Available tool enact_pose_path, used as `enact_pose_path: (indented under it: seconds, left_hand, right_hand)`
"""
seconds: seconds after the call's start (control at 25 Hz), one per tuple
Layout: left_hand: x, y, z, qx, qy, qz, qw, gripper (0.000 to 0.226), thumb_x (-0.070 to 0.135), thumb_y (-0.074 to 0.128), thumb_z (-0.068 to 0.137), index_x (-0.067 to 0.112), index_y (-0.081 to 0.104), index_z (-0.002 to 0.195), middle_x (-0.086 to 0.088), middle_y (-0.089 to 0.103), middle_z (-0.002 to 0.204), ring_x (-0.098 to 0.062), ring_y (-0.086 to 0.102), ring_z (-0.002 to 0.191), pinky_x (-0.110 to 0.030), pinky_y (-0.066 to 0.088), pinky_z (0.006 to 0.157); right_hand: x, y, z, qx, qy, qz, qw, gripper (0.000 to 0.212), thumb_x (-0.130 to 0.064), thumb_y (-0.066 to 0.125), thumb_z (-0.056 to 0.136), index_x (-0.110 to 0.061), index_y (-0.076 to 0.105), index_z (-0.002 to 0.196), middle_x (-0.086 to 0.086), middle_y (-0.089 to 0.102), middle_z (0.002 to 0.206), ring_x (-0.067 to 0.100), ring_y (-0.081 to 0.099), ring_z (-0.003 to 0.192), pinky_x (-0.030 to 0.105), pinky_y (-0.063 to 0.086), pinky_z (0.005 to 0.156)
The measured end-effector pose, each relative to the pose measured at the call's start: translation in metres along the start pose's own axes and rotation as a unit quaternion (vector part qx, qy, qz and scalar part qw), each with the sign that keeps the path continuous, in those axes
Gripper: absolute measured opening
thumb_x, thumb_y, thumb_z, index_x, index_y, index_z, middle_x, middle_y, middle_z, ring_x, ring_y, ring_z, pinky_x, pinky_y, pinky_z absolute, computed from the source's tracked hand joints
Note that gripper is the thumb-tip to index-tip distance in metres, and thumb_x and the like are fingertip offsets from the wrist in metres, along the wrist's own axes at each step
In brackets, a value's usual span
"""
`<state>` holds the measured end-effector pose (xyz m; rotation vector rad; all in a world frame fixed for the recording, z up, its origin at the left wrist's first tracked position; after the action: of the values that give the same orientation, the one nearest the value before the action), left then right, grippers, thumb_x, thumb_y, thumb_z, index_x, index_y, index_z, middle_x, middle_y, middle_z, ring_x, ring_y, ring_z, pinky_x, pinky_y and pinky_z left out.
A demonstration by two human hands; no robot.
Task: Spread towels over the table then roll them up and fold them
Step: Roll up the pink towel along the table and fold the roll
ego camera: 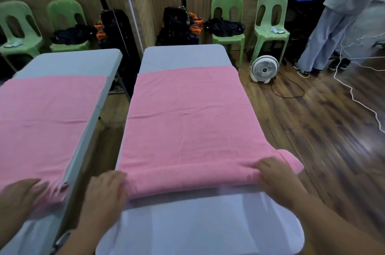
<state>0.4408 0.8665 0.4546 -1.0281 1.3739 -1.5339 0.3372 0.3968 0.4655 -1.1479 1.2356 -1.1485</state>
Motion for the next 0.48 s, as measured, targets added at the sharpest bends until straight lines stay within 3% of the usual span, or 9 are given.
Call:
enact_pose_path:
  seconds: [0.08, 0.16, 0.24, 0.32, 0.48]
  left_hand:
    - [0.021, 0.026, -0.013, -0.059, 0.064, 0.009, 0.996, 0.066, 0.040, 0.054, 0.069, 0.018, 0.057, 0.131, -0.005, 0.057, 0.134, -0.031, 0.053, 0.121, -0.055, 0.026, 0.109]
    - [0.013, 0.041, -0.005, -0.124, 0.024, -0.006, 0.992, 0.079, 0.038, 0.052, 0.061, 0.023, 0.051, 0.139, -0.001, 0.054, 0.139, -0.027, 0.049, 0.127, -0.050, 0.019, 0.113]
    - [0.004, 0.044, 0.013, -0.140, 0.003, -0.015, 0.990, 0.070, 0.034, 0.044, 0.062, 0.027, 0.058, 0.130, 0.001, 0.061, 0.128, -0.027, 0.056, 0.118, -0.049, 0.031, 0.106]
    - [0.003, 0.034, 0.019, -0.124, 0.003, -0.039, 0.992, 0.056, 0.034, 0.043, 0.063, 0.032, 0.066, 0.115, 0.010, 0.066, 0.112, -0.020, 0.060, 0.105, -0.042, 0.038, 0.098]
    - [0.006, 0.020, -0.008, -0.127, 0.023, -0.061, 0.990, 0.035, 0.043, 0.048, 0.062, 0.049, 0.057, 0.095, 0.025, 0.062, 0.087, -0.004, 0.050, 0.086, -0.044, 0.052, 0.080]
  right_hand:
    - [-0.001, 0.015, -0.019, -0.011, -0.016, -0.026, 0.999, 0.056, -0.031, 0.075, 0.060, -0.019, 0.065, 0.114, 0.001, 0.065, 0.115, 0.025, 0.059, 0.107, 0.041, 0.040, 0.097]
    - [0.018, 0.030, -0.014, -0.035, 0.032, -0.031, 0.998, 0.067, -0.026, 0.073, 0.057, -0.018, 0.061, 0.123, 0.003, 0.062, 0.127, 0.027, 0.054, 0.119, 0.048, 0.031, 0.103]
    - [0.031, 0.036, 0.005, -0.021, 0.067, -0.030, 0.997, 0.055, -0.022, 0.058, 0.063, -0.021, 0.064, 0.118, 0.002, 0.065, 0.116, 0.030, 0.056, 0.112, 0.050, 0.032, 0.101]
    - [0.032, 0.031, 0.014, 0.011, 0.058, -0.020, 0.998, 0.038, -0.027, 0.048, 0.065, -0.025, 0.069, 0.098, 0.000, 0.067, 0.093, 0.030, 0.061, 0.093, 0.046, 0.033, 0.099]
    - [0.027, 0.025, -0.012, -0.025, -0.011, -0.026, 0.999, 0.019, -0.039, 0.050, 0.069, -0.030, 0.066, 0.075, -0.011, 0.059, 0.071, 0.017, 0.058, 0.075, 0.040, 0.033, 0.099]
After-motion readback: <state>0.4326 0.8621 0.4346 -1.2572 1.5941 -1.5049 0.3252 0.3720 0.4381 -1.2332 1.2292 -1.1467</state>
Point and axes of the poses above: each hand's wrist, its own z-axis towards the middle knuckle, its own y-axis out of the palm, x = y × z, the point moved 8 cm from there along z, towards the middle knuckle
